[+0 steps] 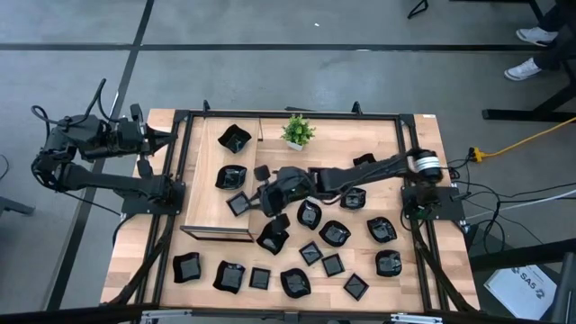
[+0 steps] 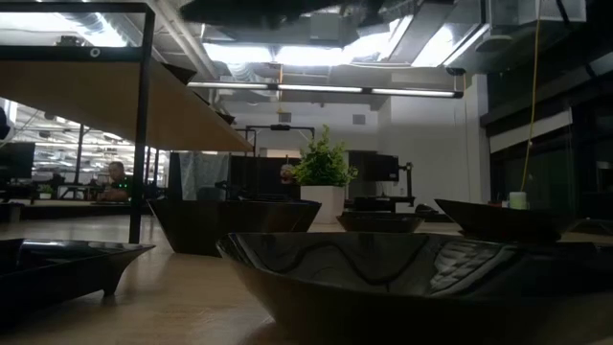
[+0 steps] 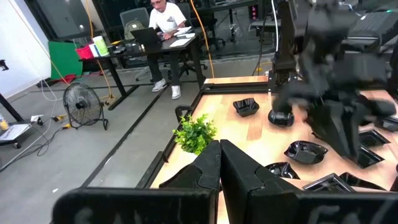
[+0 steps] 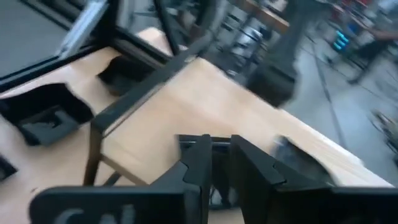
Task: Pick & Place Mini shaped plates
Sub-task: Put the black square shape bowl on top of the shelf
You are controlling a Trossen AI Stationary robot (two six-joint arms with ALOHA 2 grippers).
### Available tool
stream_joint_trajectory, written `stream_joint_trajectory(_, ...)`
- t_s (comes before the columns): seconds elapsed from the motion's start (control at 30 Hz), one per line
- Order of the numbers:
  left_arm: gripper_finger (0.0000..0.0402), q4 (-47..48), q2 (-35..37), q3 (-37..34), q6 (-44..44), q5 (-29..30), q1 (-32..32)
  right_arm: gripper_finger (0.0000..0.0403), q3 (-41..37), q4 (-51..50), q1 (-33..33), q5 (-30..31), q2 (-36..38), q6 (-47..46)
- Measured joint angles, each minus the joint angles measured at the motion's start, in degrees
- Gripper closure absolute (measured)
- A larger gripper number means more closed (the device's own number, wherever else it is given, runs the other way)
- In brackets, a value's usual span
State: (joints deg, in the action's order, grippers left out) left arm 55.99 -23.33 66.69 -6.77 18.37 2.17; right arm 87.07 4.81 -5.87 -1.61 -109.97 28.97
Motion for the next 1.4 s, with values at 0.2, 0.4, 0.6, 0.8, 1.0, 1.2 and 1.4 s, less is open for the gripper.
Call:
stream_joint_trajectory(0.2, 0.0398, 0.0, 0.0, -0.02, -0.02, 0.01, -0.01, 0.0395, -0.14, -9.65, 0.58, 9.0, 1.16, -6.88)
stream_joint_trajectory(0.4, 0.0398, 0.0, 0.02, 0.0, 0.0, 0.02, -0.01, 0.0398, -0.03, -9.18, 0.37, 9.01, -1.41, -10.45)
stream_joint_trajectory(0.6, 0.0398, -0.01, 0.02, -0.01, 0.0, 0.02, 0.0, 0.0398, -0.09, -8.29, 0.5, 9.1, -2.16, -12.72)
stream_joint_trajectory(0.8, 0.0398, 0.0, 0.02, 0.0, 0.0, 0.02, -0.01, 0.0399, -0.09, -5.58, 0.45, 4.31, -2.17, -13.57)
stream_joint_trajectory(1.0, 0.0398, 0.0, 0.02, -0.02, 0.0, 0.02, -0.02, 0.0401, -0.09, -6.09, 0.33, 4.27, -2.19, -13.58)
stream_joint_trajectory(1.2, 0.0398, -0.02, 0.02, 0.0, 0.0, 0.02, 0.0, 0.04, -0.09, -7.64, 0.33, 10.17, -2.19, -15.48)
stream_joint_trajectory(1.4, 0.0398, 0.0, 0.02, 0.0, 0.0, 0.01, -0.02, 0.04, -0.09, -6.8, 0.33, 6.76, -2.19, -16.81)
